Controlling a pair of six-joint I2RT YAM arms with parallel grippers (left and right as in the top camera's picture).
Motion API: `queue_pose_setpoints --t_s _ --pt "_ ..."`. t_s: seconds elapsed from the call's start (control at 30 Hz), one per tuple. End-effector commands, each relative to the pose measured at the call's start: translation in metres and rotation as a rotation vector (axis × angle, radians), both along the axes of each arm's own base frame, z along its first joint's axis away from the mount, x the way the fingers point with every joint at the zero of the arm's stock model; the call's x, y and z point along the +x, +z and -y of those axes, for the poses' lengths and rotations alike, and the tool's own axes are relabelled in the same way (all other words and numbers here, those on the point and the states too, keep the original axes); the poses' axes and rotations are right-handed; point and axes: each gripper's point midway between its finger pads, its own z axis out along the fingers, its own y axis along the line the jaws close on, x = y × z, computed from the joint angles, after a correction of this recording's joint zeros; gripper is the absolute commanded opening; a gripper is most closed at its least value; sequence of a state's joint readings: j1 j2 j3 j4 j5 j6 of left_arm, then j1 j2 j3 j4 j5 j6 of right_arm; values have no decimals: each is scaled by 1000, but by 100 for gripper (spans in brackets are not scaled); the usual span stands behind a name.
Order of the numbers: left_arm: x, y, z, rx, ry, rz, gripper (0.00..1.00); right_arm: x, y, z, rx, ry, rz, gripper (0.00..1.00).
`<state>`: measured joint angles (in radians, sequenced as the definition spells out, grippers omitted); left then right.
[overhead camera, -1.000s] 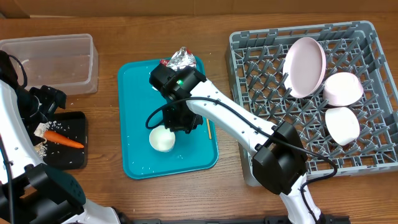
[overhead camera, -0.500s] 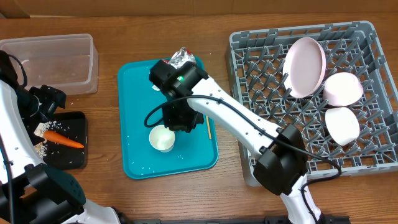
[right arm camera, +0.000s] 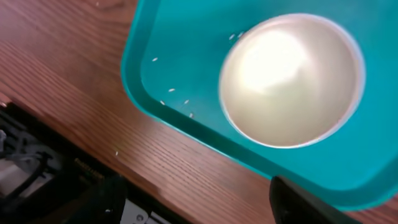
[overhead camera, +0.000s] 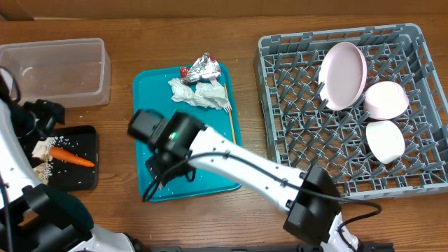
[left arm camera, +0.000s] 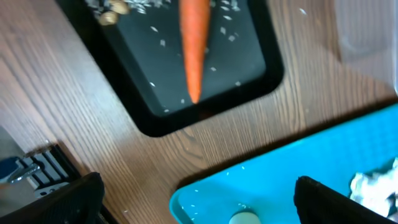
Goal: Sort waste into correct bins and load items into the dishwasher rack
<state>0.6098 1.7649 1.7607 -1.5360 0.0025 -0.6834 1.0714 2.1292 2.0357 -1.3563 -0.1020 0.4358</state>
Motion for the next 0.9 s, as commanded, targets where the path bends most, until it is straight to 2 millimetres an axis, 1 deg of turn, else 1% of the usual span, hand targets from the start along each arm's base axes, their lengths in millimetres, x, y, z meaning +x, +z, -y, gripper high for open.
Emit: queue_pose_setpoints --t_s 0.0,0.13,0.23,0.33,0.5,0.63,0.7,0.8,0.87 --pt "-13 -10 -20 -17 97 -46 100 8 0 5 -47 23 138 77" --pt "-22 -21 -27 -50 128 -93 100 11 -1 -3 -44 85 204 78" --pt "-22 -29 -27 -66 123 -116 100 21 -2 -6 -44 81 263 80" --pt "-21 -33 -26 -78 123 -123 100 25 -5 -6 -49 87 281 81" --pt "-17 -33 -22 -105 124 -105 100 25 -10 -5 -53 88 279 81" --pt "-11 -32 -14 -153 100 -70 100 27 -9 -7 -42 85 285 81" --pt "-11 -32 -14 -154 100 -68 100 28 -9 -9 -33 82 290 81" --pt "-10 -33 -15 -149 99 -68 100 31 -7 -14 -12 79 302 86" --pt "-10 -33 -15 -149 99 -68 100 32 -6 -18 2 77 309 86"
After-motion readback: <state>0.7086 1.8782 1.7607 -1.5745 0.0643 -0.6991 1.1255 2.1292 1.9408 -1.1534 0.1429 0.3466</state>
